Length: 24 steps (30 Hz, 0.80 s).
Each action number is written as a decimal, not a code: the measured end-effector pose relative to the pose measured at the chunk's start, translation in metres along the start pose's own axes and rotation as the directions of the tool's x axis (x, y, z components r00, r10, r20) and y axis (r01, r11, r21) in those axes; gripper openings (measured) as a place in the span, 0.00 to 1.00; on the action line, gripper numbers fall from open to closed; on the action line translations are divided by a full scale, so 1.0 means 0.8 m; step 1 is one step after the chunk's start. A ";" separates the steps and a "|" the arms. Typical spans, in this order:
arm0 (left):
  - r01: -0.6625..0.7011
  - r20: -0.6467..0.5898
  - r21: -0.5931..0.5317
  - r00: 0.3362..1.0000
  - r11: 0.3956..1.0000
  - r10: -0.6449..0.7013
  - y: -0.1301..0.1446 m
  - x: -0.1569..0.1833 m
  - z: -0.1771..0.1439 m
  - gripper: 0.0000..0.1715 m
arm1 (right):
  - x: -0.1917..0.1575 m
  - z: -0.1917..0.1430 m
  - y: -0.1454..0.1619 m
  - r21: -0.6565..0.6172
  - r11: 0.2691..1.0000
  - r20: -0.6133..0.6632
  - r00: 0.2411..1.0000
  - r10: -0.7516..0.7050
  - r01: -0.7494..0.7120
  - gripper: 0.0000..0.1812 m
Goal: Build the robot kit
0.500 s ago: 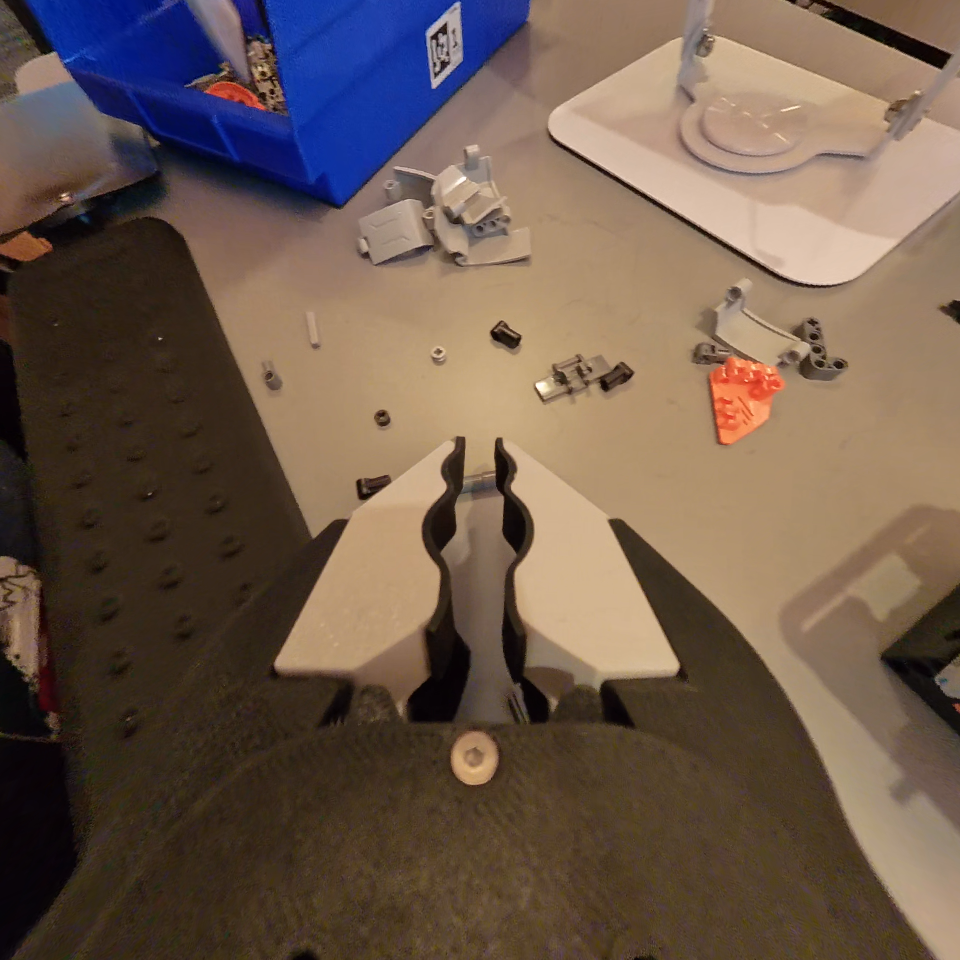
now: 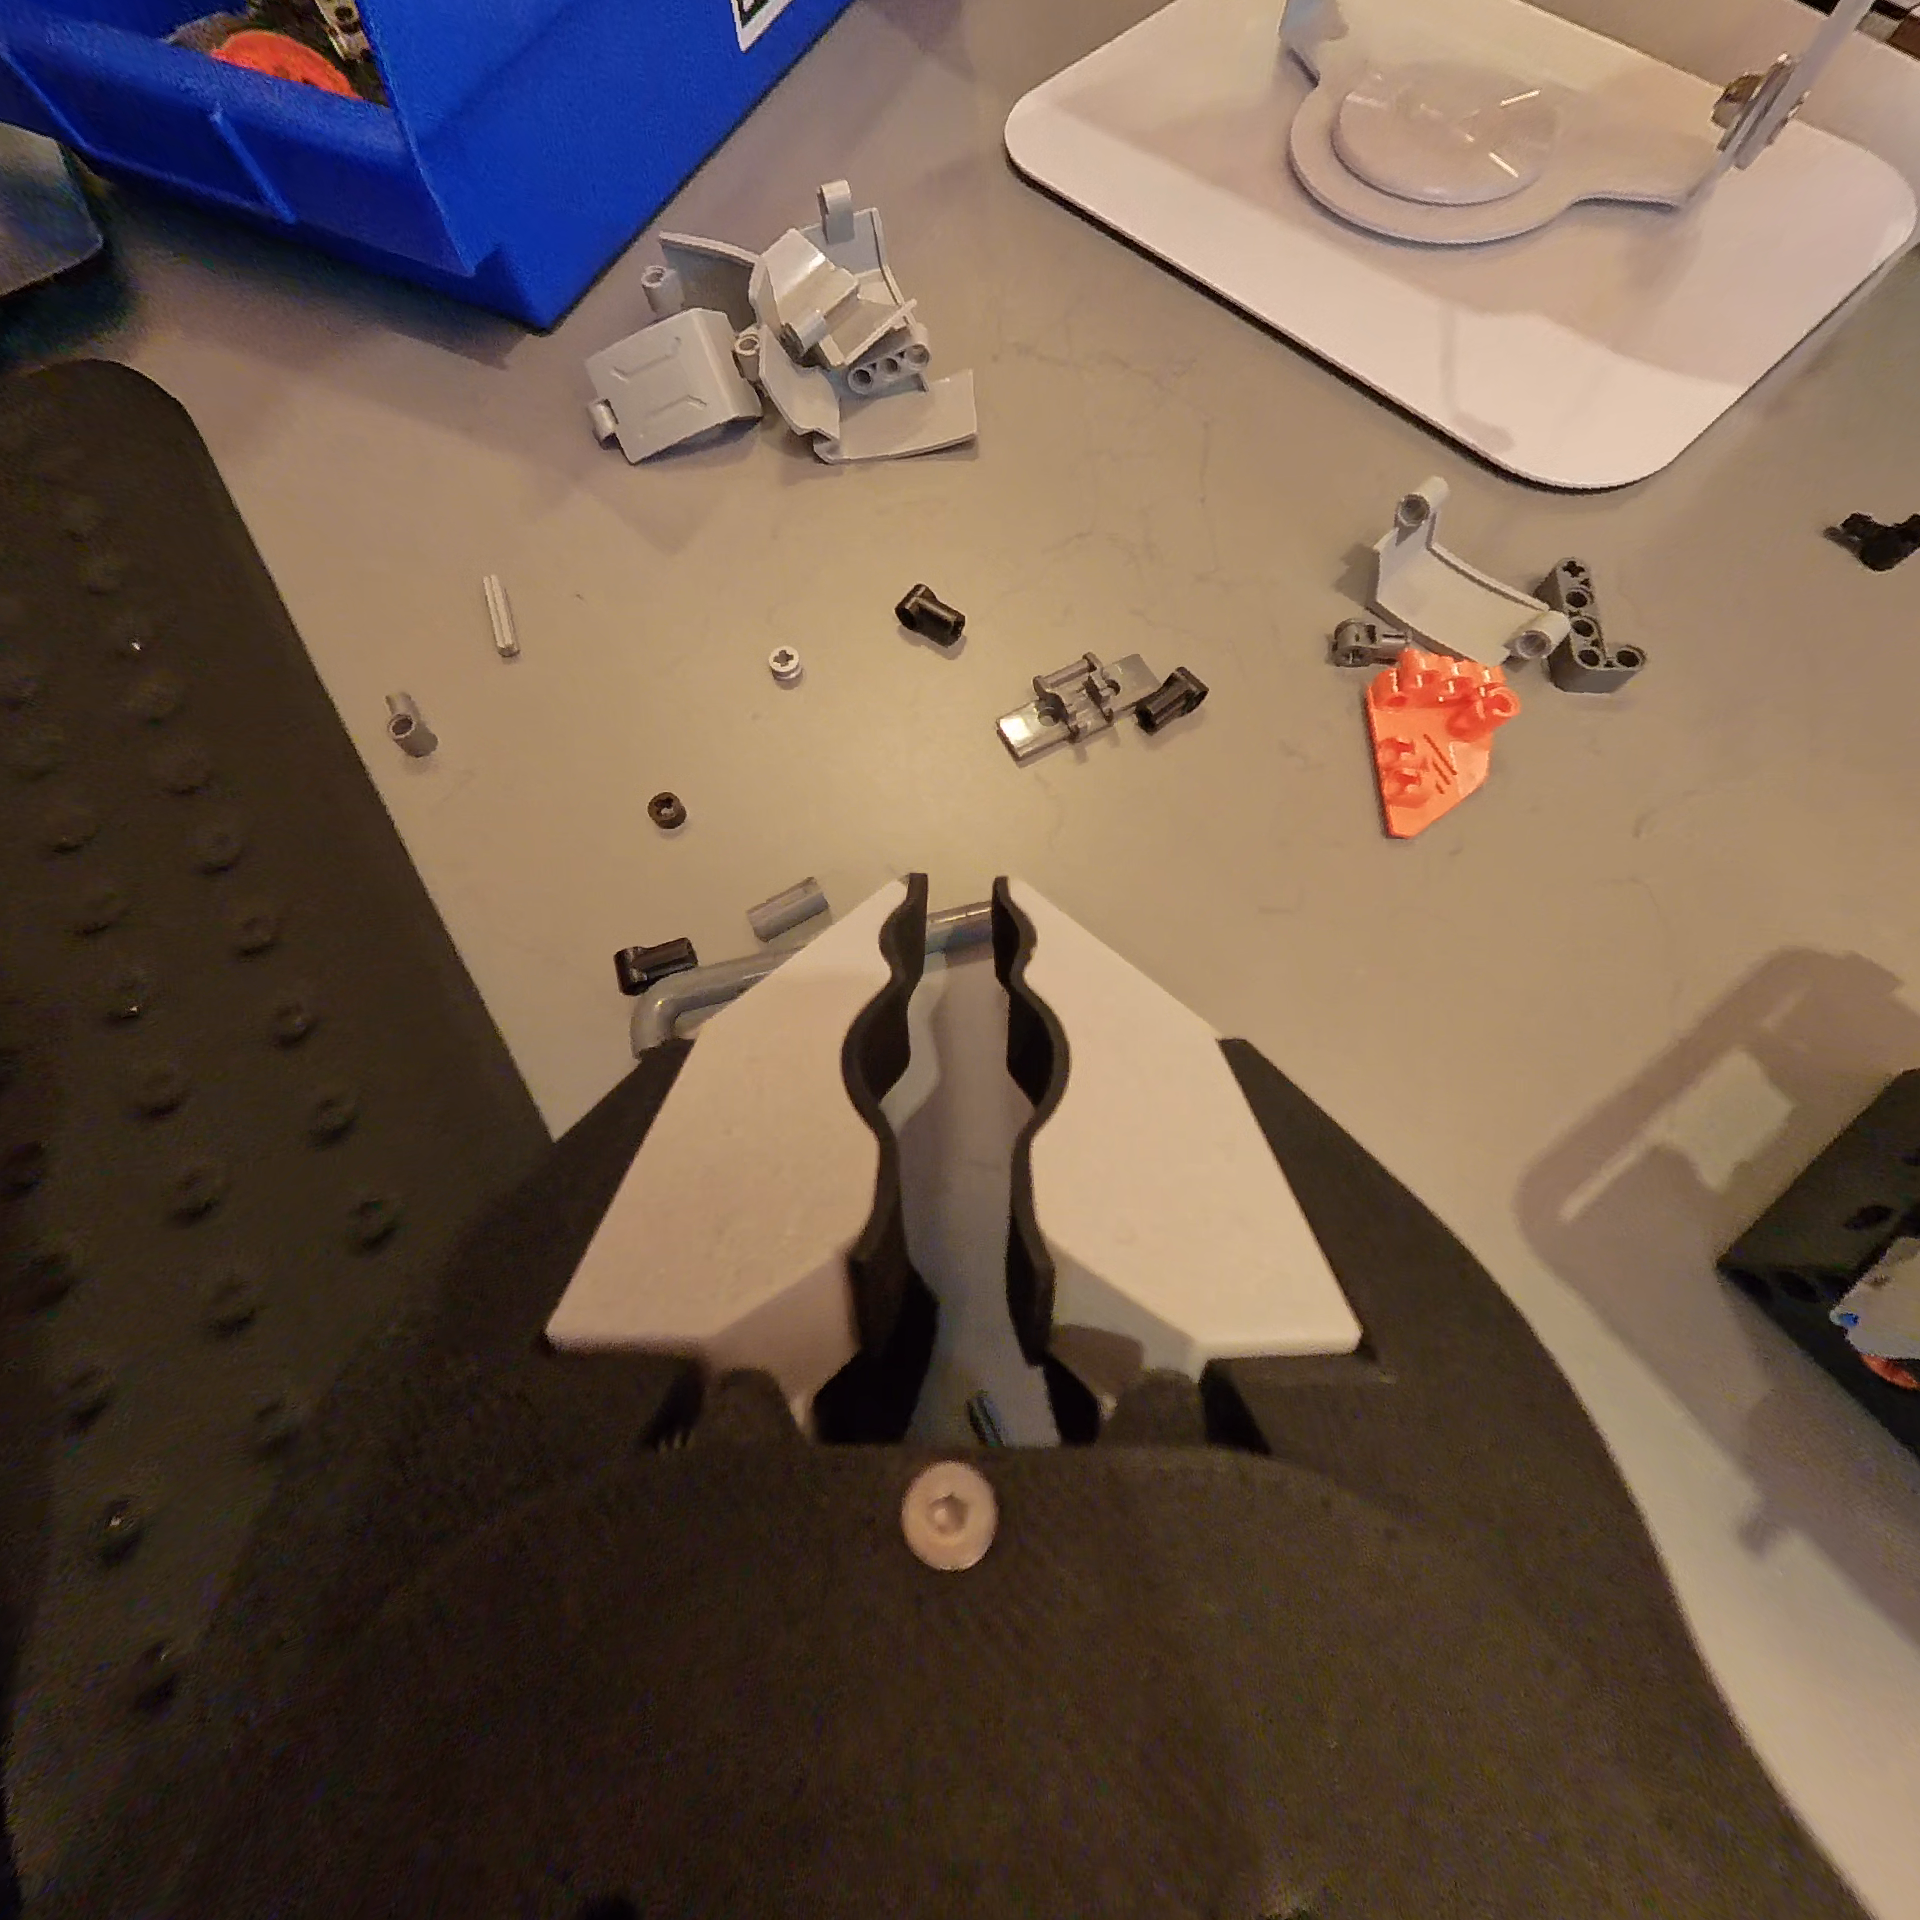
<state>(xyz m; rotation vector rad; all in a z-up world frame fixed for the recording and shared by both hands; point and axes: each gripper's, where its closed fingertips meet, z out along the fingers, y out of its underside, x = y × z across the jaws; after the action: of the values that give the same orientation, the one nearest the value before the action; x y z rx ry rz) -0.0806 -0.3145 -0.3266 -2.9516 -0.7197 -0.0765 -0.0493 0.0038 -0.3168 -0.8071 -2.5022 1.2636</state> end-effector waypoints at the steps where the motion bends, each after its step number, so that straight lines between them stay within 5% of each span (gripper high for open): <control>1: 0.012 -0.017 0.030 1.000 0.999 -0.011 0.000 -0.004 -0.009 0.13 | 0.000 0.000 0.001 -0.004 1.000 -0.002 1.000 0.000 0.000 0.05; 13: 0.004 -0.022 0.042 1.000 0.999 -0.003 0.039 -0.067 -0.060 0.19 | 0.007 0.002 0.004 -0.017 1.000 -0.028 1.000 0.011 -0.011 0.07; 20: -0.134 -0.211 -0.158 0.972 0.978 0.099 0.066 -0.033 -0.043 0.19 | 0.008 0.005 0.007 -0.033 0.999 -0.030 0.999 0.014 -0.015 0.07; 24: -0.267 -0.294 -0.328 0.940 0.906 0.171 0.092 -0.018 -0.029 0.22 | 0.007 0.006 0.008 -0.042 0.999 -0.033 0.999 0.006 -0.007 0.07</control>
<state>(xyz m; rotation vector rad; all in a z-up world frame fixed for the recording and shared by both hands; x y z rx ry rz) -0.0602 -0.3889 -0.3109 -3.2532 -0.3604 -0.6320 -0.0537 0.0073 -0.3252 -0.8396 -2.5103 1.1941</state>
